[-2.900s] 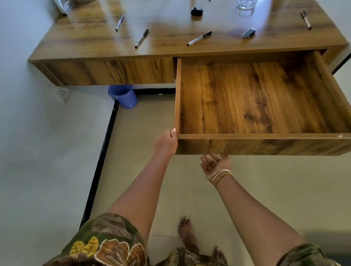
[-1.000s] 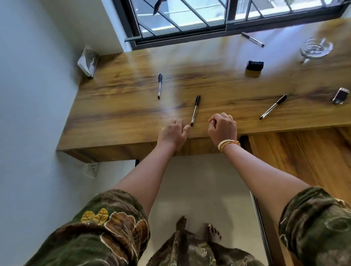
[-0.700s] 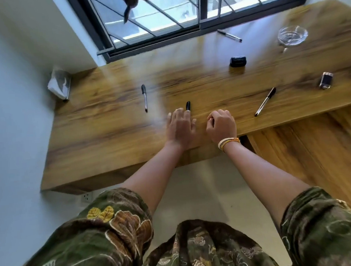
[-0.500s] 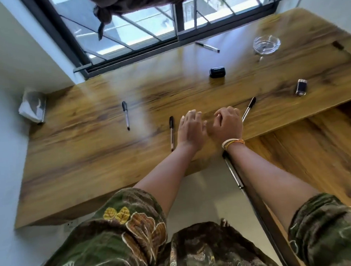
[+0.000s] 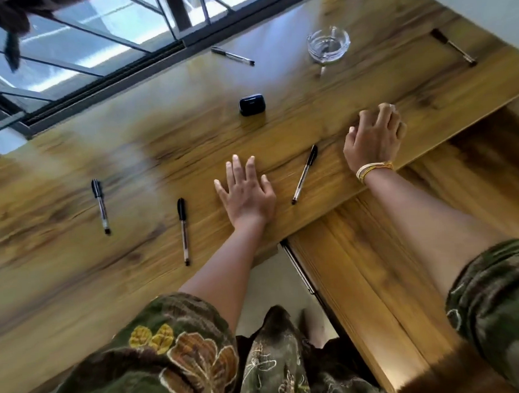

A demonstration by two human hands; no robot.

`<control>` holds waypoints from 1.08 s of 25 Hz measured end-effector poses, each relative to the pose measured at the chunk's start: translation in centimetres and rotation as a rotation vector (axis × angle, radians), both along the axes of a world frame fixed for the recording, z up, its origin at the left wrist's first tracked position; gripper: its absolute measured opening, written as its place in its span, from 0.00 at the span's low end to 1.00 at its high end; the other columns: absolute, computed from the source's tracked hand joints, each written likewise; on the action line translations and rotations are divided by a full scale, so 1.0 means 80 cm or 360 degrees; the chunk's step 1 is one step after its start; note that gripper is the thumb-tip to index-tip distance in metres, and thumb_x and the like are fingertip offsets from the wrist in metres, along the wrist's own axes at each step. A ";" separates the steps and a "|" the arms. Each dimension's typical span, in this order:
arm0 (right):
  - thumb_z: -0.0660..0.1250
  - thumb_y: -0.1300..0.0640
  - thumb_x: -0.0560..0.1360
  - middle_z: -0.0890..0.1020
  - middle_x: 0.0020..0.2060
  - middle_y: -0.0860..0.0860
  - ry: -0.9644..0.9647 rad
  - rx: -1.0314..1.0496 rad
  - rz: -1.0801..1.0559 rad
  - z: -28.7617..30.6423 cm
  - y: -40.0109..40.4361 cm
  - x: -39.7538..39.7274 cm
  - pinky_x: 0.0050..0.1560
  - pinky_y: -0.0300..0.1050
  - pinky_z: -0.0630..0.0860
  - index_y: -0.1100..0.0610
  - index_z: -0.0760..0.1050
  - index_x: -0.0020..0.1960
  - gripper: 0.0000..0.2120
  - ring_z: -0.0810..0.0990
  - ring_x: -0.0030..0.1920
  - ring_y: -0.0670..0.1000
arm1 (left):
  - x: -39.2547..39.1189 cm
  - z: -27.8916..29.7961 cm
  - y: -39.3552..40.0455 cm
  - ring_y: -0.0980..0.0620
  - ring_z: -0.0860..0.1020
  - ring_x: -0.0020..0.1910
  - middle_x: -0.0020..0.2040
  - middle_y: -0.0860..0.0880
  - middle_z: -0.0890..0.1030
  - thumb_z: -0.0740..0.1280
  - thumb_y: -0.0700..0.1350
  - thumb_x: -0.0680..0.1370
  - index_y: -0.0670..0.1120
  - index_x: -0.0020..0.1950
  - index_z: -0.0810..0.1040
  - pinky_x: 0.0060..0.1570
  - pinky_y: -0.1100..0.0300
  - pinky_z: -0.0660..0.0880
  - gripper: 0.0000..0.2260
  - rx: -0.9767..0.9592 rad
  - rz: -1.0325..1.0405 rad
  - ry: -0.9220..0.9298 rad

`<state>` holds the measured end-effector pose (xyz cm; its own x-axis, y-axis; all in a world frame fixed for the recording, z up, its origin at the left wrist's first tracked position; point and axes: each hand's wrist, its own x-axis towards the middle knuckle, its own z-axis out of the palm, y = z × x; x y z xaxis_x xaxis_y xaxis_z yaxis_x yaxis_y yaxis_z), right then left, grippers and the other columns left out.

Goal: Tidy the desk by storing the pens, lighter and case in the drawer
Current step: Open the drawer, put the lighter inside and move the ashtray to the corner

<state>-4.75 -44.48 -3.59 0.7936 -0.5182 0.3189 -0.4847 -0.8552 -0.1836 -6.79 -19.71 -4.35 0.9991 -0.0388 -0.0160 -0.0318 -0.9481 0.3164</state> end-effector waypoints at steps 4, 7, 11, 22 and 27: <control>0.59 0.48 0.75 0.65 0.69 0.66 0.0073 0.0142 -0.0183 -0.013 -0.014 0.014 0.66 0.63 0.63 0.57 0.69 0.62 0.19 0.67 0.65 0.68 | -0.001 -0.001 0.002 0.46 0.52 0.78 0.79 0.47 0.56 0.54 0.55 0.78 0.54 0.75 0.59 0.74 0.38 0.47 0.25 -0.0004 0.0036 -0.0018; 0.59 0.53 0.77 0.71 0.62 0.65 0.0022 0.0158 -0.0239 -0.013 -0.023 0.021 0.62 0.60 0.68 0.60 0.72 0.60 0.15 0.71 0.60 0.66 | -0.001 0.000 0.000 0.46 0.53 0.78 0.79 0.47 0.57 0.55 0.55 0.78 0.54 0.75 0.60 0.74 0.38 0.47 0.25 -0.0001 0.0044 -0.0024; 0.57 0.65 0.72 0.75 0.54 0.62 -0.0207 0.0247 -0.0219 -0.009 -0.023 0.014 0.56 0.55 0.69 0.57 0.78 0.53 0.15 0.72 0.56 0.64 | -0.003 -0.002 -0.001 0.46 0.54 0.78 0.79 0.46 0.58 0.55 0.54 0.78 0.54 0.75 0.61 0.74 0.38 0.47 0.24 -0.0019 0.0047 -0.0051; 0.60 0.59 0.75 0.76 0.52 0.57 -0.0520 0.0372 0.0458 -0.043 0.089 -0.149 0.57 0.45 0.66 0.58 0.71 0.60 0.13 0.72 0.51 0.56 | -0.040 0.004 0.007 0.45 0.52 0.79 0.79 0.44 0.56 0.53 0.50 0.80 0.47 0.77 0.59 0.75 0.42 0.45 0.24 -0.0031 -0.0127 -0.0051; 0.60 0.63 0.73 0.75 0.47 0.62 -0.0260 0.0360 0.0511 -0.087 0.107 -0.236 0.49 0.54 0.72 0.64 0.71 0.56 0.12 0.73 0.46 0.60 | -0.060 -0.002 0.018 0.48 0.47 0.79 0.80 0.47 0.51 0.50 0.53 0.81 0.50 0.78 0.54 0.76 0.44 0.42 0.26 0.0026 -0.0223 0.0003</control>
<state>-23.60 -35.88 -10.53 0.8746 -0.3243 0.3605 -0.1491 -0.8873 -0.4365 -11.56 -18.23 -4.48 0.9838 -0.1780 -0.0200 -0.1639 -0.9394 0.3010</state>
